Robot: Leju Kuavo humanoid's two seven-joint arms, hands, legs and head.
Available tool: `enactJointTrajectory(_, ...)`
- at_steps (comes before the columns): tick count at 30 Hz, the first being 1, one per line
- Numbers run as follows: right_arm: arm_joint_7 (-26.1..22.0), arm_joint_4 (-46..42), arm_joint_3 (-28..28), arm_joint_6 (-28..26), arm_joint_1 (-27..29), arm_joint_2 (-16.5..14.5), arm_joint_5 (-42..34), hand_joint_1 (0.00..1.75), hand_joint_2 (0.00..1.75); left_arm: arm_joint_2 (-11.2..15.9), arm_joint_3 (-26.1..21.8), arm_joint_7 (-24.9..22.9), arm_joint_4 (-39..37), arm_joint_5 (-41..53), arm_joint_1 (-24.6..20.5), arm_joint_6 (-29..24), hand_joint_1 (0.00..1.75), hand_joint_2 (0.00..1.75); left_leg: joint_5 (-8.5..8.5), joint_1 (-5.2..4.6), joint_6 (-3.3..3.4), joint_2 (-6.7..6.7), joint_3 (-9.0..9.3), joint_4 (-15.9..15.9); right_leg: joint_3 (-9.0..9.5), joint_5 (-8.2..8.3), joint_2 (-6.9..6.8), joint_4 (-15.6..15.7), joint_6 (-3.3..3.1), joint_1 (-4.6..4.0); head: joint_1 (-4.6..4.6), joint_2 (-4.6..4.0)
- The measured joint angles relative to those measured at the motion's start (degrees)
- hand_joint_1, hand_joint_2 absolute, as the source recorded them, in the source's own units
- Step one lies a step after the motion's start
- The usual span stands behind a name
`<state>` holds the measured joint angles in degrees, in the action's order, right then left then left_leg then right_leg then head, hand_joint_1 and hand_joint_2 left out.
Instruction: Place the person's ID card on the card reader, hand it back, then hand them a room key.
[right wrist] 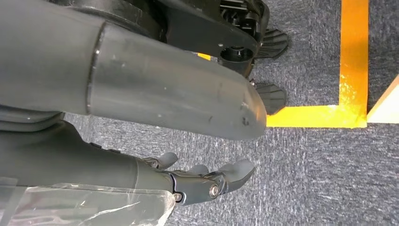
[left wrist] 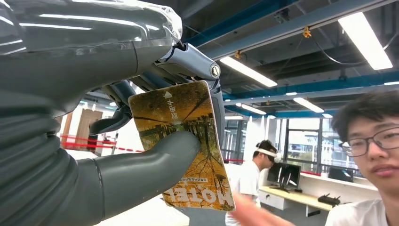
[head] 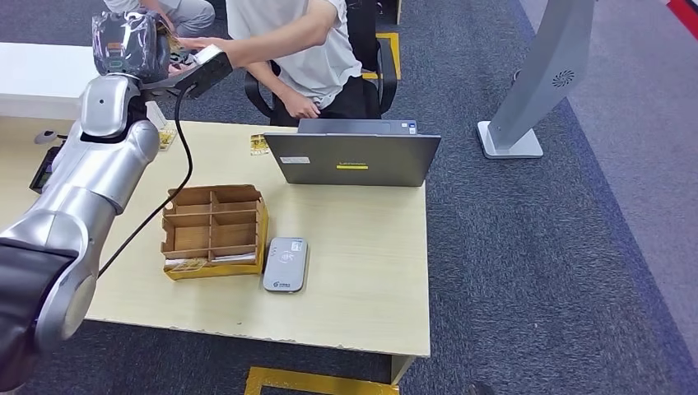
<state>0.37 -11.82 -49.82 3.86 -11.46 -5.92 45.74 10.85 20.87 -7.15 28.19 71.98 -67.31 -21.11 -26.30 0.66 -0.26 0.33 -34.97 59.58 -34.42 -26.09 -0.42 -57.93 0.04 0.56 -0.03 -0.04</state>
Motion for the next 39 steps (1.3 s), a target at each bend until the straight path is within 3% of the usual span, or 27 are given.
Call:
enactJointTrajectory(4,0.02,0.01,0.25,-0.01,-0.12,0.0,0.04,0.0,0.0,-0.74,0.77,-0.18,-2.29,0.68,-1.85,1.26,1.75,1.75,0.0,0.0,0.0,0.0,0.0,0.0,0.0,0.0,-0.01,0.0,0.0,0.0,0.01,0.0)
enactJointTrajectory(8,0.03,0.02,0.42,-0.01,-0.13,0.0,0.06,0.0,0.0,-1.2,0.86,-0.02,-3.23,0.59,-2.26,1.31,0.0,1.75,0.0,0.01,0.0,0.06,-0.01,0.0,-0.03,0.01,0.05,-0.01,-0.01,0.0,0.0,0.0)
enactJointTrajectory(23,0.03,0.04,0.46,-0.08,-0.12,-0.04,-0.22,0.0,0.0,-0.88,0.88,2.81,-3.95,-2.85,-2.89,1.77,0.0,1.75,0.0,0.0,0.0,0.02,-0.02,-0.01,-0.02,0.0,0.03,-0.01,0.0,0.0,0.01,0.0)
enactJointTrajectory(27,-0.11,0.06,0.41,-0.1,0.31,-0.04,-0.67,0.0,0.0,0.36,0.89,6.1,-3.32,-5.33,-2.65,0.81,0.0,1.75,0.0,0.01,0.0,0.03,-0.02,-0.01,-0.01,0.0,0.05,-0.02,0.0,0.0,0.01,0.0)
enactJointTrajectory(29,-0.45,0.07,0.26,-0.09,0.74,-0.04,-1.1,0.0,0.0,1.64,0.63,10.24,-1.31,-9.74,-1.26,-0.28,0.0,1.75,-0.01,-0.01,0.0,0.05,0.0,-0.04,0.01,-0.01,0.06,-0.02,0.0,0.01,0.01,0.0)
enactJointTrajectory(31,-1.14,0.08,-0.15,-0.07,1.3,-0.04,-1.83,0.0,0.0,3.88,-0.35,16.26,3.25,-18.37,2.57,-0.29,0.0,1.75,-0.07,-0.05,-0.05,0.16,0.13,-0.15,0.07,-0.03,0.18,-0.02,-0.01,0.08,0.01,0.0)
enactJointTrajectory(34,-2.1,0.08,-0.96,-0.01,2.52,-0.04,-2.78,0.0,0.0,8.9,-4.22,23.75,13.98,-35.9,12.94,2.91,0.0,1.75,-0.23,-0.13,-0.18,0.56,0.44,-0.34,0.17,-0.13,0.57,-0.02,-0.07,0.21,-0.02,0.0)
enactJointTrajectory(38,-2.15,0.08,-2.03,-0.16,4.66,-0.04,-3.3,0.0,0.0,15.1,-17.27,30.75,26.76,-62.28,29.83,10.41,0.0,1.75,-0.53,-0.06,-0.38,1.24,0.74,-0.46,0.13,-0.3,1.28,-0.02,-0.3,0.19,-0.12,0.0)
enactJointTrajectory(39,-2.09,0.08,-2.11,-0.19,4.96,-0.04,-3.3,0.0,0.0,15.62,-19.27,31.48,27.77,-65.11,31.64,11.47,0.0,1.75,-0.55,-0.04,-0.39,1.3,0.76,-0.46,0.11,-0.31,1.35,-0.02,-0.32,0.18,-0.16,0.0)
